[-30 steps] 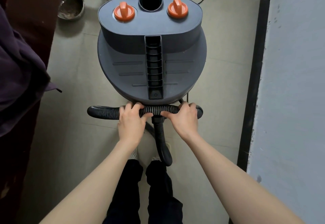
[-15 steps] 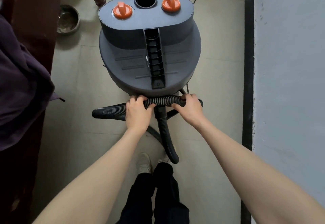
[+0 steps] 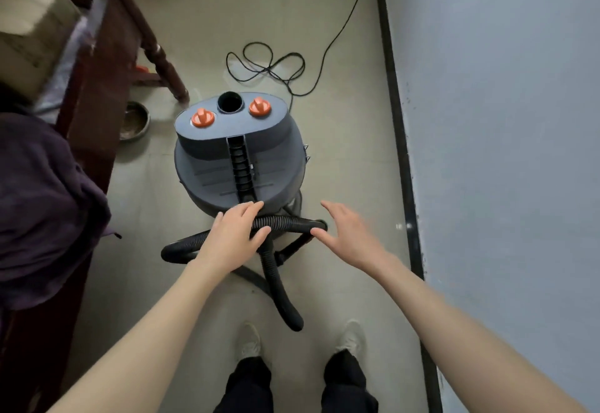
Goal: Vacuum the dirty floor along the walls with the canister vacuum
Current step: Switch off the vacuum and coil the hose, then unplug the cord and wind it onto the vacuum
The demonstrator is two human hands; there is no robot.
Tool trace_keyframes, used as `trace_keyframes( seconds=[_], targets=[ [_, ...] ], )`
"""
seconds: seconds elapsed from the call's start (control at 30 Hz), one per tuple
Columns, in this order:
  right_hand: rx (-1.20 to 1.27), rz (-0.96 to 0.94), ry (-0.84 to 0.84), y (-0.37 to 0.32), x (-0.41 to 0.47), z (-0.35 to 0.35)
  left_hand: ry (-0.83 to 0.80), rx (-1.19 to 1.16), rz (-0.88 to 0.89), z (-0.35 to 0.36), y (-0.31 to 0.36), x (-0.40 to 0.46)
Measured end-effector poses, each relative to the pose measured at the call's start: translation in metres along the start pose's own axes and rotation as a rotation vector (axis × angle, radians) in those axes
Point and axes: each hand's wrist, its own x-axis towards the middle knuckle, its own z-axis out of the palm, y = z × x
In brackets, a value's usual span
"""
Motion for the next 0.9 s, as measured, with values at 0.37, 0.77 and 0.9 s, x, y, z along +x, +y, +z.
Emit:
trace_keyframes(
  seconds=[0.37,0.77,0.9],
  targets=[
    [-0.248,-0.172,0.275,0.082,-0.129,-0.213,0.296,-0.056,0.207,-0.059,0.227,-0.035],
    [-0.186,-0.123,0.331,0.105,-0.036,-0.317,0.253,0.032,0.229,-0.111,0.280,0.091],
    [-0.214,-0.141,0.334,0.103,0.049,-0.364,0.290,0.021,0.192,-0.147,0.284,0.174]
  ],
)
